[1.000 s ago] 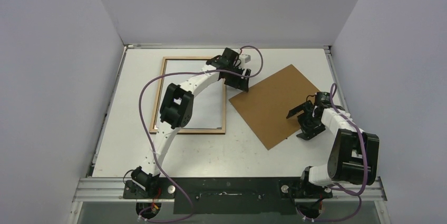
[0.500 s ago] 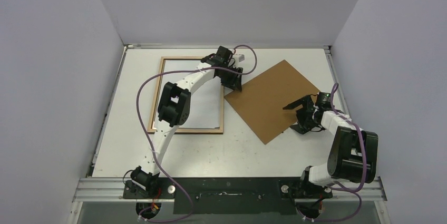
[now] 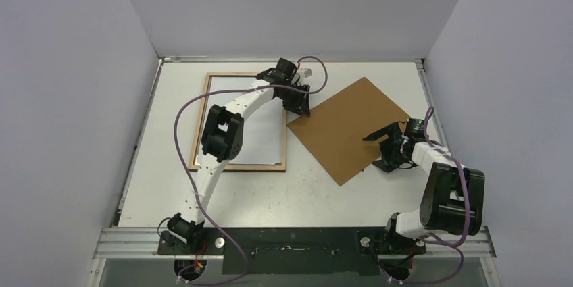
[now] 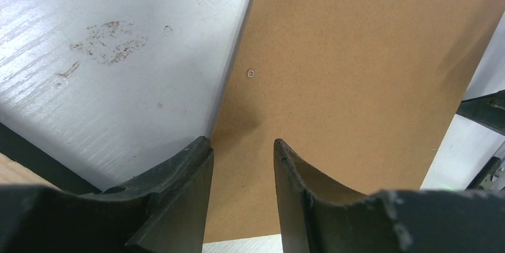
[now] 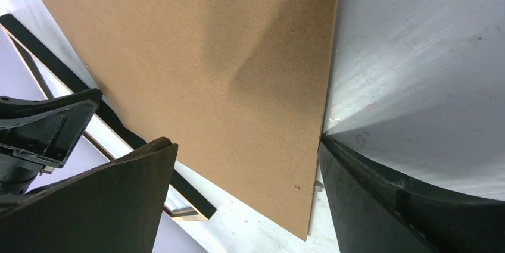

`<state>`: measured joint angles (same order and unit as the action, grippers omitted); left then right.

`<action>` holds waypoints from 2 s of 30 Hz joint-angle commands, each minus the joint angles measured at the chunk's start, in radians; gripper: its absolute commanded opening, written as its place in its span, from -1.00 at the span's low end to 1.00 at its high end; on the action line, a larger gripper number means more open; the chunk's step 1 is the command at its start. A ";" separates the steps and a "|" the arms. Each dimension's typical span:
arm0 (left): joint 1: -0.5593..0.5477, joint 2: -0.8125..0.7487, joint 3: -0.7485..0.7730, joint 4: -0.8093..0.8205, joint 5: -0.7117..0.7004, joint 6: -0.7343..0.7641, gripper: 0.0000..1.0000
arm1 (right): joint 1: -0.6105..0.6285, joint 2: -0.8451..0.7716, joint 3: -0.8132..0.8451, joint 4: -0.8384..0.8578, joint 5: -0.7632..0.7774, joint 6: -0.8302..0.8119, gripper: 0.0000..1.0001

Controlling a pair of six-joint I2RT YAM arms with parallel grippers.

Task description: Put the photo into the frame

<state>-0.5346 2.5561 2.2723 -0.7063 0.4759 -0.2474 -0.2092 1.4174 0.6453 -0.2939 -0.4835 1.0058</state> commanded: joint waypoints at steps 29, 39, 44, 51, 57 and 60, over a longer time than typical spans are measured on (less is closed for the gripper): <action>-0.048 0.041 0.177 -0.149 -0.297 0.064 0.24 | 0.014 -0.035 0.031 -0.187 0.067 -0.106 0.80; -0.071 0.077 0.181 -0.243 -0.302 0.059 0.10 | 0.016 0.001 -0.006 -0.110 0.014 -0.074 0.82; -0.087 0.100 0.205 -0.319 -0.224 0.052 -0.02 | 0.027 0.022 -0.021 -0.040 -0.030 -0.064 0.83; -0.081 0.077 0.216 -0.339 -0.056 0.007 -0.12 | 0.043 0.030 -0.045 0.096 -0.107 -0.011 0.84; -0.074 0.042 0.226 -0.301 0.023 -0.020 -0.15 | 0.048 -0.014 -0.067 0.144 -0.118 0.033 0.84; -0.074 0.029 0.225 -0.292 0.041 -0.027 -0.18 | 0.048 -0.048 -0.073 0.152 -0.110 0.051 0.84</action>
<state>-0.5644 2.6198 2.4599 -0.9810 0.3054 -0.2161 -0.1890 1.4021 0.5949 -0.2474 -0.5735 1.0077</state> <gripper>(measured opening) 0.424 0.919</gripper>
